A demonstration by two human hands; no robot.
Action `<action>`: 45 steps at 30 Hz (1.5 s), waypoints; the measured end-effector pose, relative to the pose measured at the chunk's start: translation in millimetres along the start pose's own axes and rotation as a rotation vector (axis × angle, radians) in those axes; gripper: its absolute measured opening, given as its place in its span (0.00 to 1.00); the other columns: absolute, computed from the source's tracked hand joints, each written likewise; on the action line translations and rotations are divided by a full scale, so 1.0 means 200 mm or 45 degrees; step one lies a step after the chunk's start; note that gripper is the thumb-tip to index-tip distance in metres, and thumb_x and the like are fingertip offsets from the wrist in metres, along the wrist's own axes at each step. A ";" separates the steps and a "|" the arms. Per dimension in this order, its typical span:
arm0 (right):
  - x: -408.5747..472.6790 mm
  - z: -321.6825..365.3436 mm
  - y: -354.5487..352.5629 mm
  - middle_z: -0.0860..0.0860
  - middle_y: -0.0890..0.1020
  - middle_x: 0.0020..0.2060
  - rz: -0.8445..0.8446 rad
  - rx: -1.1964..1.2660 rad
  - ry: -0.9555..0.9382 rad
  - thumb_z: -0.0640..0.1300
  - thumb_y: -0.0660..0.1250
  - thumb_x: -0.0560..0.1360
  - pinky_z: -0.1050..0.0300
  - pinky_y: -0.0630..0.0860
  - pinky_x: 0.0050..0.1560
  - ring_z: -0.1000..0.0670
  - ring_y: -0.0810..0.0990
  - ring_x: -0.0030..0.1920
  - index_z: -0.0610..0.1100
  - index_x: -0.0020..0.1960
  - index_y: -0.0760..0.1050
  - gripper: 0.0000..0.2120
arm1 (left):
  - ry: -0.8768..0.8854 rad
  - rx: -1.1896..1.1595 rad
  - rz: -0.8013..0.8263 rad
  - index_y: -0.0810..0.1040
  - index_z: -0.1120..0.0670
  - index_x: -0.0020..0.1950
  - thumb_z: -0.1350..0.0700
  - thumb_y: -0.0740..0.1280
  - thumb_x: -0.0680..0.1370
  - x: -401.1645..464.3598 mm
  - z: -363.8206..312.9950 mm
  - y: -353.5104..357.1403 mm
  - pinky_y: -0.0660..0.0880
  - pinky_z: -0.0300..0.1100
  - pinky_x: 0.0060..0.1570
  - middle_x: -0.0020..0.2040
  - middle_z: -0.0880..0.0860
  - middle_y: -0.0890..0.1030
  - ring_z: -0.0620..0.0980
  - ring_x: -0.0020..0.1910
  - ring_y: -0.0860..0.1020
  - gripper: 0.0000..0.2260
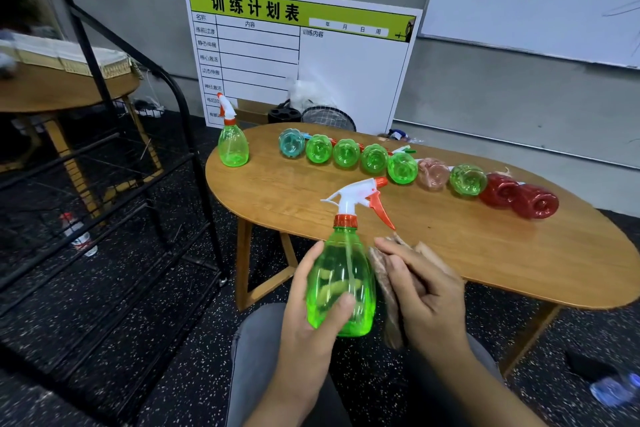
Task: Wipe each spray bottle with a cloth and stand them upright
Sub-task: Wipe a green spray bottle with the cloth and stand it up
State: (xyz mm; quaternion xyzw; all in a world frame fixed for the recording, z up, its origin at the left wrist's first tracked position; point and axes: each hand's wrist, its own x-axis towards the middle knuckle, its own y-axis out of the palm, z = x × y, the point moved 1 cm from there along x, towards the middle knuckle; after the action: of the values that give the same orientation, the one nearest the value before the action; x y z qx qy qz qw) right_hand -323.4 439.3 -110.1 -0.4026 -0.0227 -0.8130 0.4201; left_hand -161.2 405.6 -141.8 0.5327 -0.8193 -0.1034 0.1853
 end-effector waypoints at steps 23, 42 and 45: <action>-0.01 0.07 0.07 0.56 0.74 0.41 0.285 -0.237 -0.168 0.55 0.64 0.83 0.63 0.72 0.35 0.57 0.74 0.37 0.58 0.65 0.82 0.13 | -0.070 0.067 0.056 0.76 0.34 0.73 0.48 0.58 0.83 0.01 0.06 -0.01 0.75 0.46 0.71 0.74 0.44 0.78 0.47 0.74 0.76 0.20; 0.06 0.03 0.09 0.65 0.78 0.55 0.187 -0.163 -0.140 0.51 0.63 0.83 0.66 0.76 0.44 0.61 0.81 0.48 0.56 0.65 0.82 0.14 | -0.119 -0.007 0.015 0.77 0.38 0.73 0.47 0.58 0.84 0.02 0.08 -0.02 0.69 0.60 0.75 0.74 0.50 0.79 0.53 0.74 0.76 0.19; -0.03 0.07 0.07 0.55 0.74 0.41 0.332 -0.280 -0.393 0.54 0.63 0.85 0.67 0.69 0.34 0.59 0.72 0.36 0.61 0.70 0.77 0.15 | -0.129 -0.042 -0.017 0.77 0.41 0.74 0.47 0.59 0.86 0.02 0.05 -0.02 0.76 0.54 0.69 0.70 0.54 0.82 0.55 0.69 0.80 0.17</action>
State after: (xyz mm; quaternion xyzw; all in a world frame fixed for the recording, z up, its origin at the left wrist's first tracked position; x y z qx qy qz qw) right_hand -302.7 438.9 -109.3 -0.5650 0.0543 -0.6781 0.4669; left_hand -163.4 401.0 -150.6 0.5289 -0.8223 -0.1451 0.1516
